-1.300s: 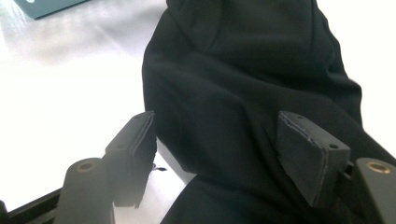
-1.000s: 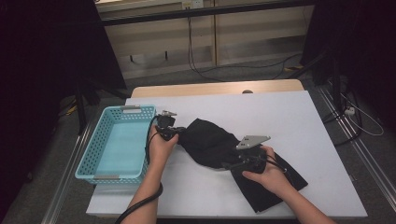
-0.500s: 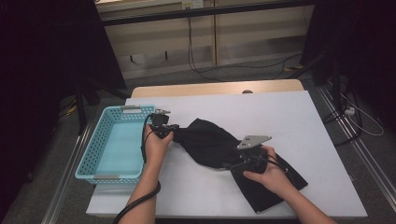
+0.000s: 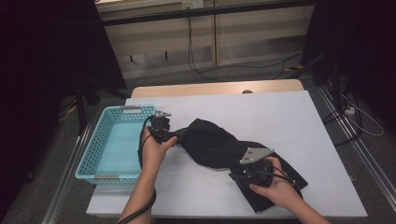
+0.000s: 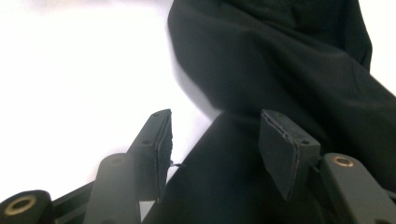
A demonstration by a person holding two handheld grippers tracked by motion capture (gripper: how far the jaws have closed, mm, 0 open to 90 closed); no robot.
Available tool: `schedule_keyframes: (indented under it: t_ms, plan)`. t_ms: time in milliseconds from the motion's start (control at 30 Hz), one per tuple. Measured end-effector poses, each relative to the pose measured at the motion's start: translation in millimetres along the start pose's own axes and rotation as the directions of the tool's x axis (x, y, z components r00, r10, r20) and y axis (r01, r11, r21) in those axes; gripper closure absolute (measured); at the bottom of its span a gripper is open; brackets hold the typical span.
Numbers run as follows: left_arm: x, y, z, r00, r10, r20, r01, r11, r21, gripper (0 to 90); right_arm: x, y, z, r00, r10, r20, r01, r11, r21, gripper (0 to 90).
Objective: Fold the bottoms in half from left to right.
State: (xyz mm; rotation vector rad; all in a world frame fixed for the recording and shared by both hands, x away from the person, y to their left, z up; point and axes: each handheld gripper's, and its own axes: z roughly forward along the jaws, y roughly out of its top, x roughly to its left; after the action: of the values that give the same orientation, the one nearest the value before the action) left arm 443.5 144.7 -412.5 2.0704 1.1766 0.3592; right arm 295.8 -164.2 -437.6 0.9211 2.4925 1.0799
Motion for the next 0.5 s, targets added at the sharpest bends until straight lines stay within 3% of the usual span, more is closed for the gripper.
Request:
schedule_keyframes:
  t_ms: [133,200,267,433,500]
  plan:
    - [-3.8,-7.3,0.3,0.9999,0.007,0.009,-0.007,0.9999,0.008,18.8,3.1,-5.5,-0.4,0.9999,0.005,-0.009,-0.004,1.000,0.023,46.7]
    - [-6.3,-13.3,0.4,0.9999,0.008,0.014,-0.008,0.9999,0.007,18.0,7.2,-9.7,7.3,0.9995,-0.027,0.017,0.026,0.998,0.059,50.1]
    - [-7.2,-16.5,-0.5,0.9999,0.004,0.014,-0.004,1.0000,0.003,17.6,9.4,-9.7,9.0,0.9986,-0.043,0.032,0.041,0.997,0.058,53.4]
    - [-8.1,-19.2,-2.8,0.9999,0.012,0.009,-0.012,0.9999,-0.009,17.3,9.7,-9.8,8.6,0.9981,-0.055,0.027,0.053,0.997,0.058,80.3]
    - [-8.8,-19.2,-5.3,0.9999,0.003,0.017,-0.002,0.9997,-0.025,17.3,7.3,-10.2,7.4,0.9977,-0.057,0.036,0.055,0.997,0.062,84.8]
